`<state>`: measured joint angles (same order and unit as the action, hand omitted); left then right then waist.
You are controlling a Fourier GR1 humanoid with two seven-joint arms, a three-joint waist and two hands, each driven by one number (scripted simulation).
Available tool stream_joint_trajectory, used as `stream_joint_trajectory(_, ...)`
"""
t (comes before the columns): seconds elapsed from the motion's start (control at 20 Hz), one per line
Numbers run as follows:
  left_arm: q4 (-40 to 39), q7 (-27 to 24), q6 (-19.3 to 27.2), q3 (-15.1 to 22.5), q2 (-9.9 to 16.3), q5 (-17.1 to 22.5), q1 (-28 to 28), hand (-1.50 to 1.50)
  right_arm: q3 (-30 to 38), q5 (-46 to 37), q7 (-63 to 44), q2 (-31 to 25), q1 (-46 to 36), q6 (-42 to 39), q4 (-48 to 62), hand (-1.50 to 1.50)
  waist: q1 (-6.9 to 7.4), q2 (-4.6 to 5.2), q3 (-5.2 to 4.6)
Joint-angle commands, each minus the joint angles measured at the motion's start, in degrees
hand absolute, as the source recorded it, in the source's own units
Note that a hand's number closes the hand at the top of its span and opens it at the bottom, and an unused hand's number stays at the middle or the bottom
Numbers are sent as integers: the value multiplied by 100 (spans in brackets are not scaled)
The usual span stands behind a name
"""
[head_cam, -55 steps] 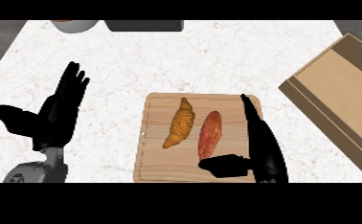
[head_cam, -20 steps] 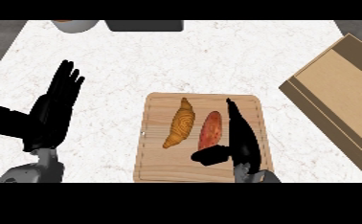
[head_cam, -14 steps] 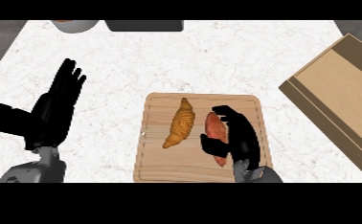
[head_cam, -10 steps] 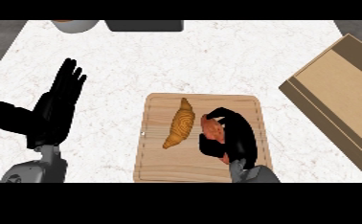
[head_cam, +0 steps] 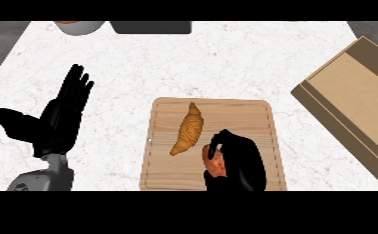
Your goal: Pick the sweet potato from the cutting board and place it in the cardboard box
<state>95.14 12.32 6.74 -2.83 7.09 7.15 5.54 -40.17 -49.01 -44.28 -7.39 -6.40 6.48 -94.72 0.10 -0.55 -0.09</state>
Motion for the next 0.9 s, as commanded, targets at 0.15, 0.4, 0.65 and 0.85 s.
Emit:
stream_joint_trajectory(0.15,-163,-17,59,-59,-16,-23,35,0,-2003,-804,1479,-1528,167,-868,-1506,150,-151,-50,-5)
stream_joint_trajectory(0.4,106,198,81,-142,47,66,67,0,-2339,-1457,1532,-2952,815,-826,-3571,150,-177,-21,5)
stream_joint_trajectory(0.65,7,80,27,-293,171,65,97,0,-2535,-1979,1240,-3680,1394,-882,-5241,150,-185,2,8)
stream_joint_trajectory(0.85,294,32,45,-47,-27,8,-227,0,-1815,-1690,747,-3195,1464,-384,-5721,150,-169,-5,9)
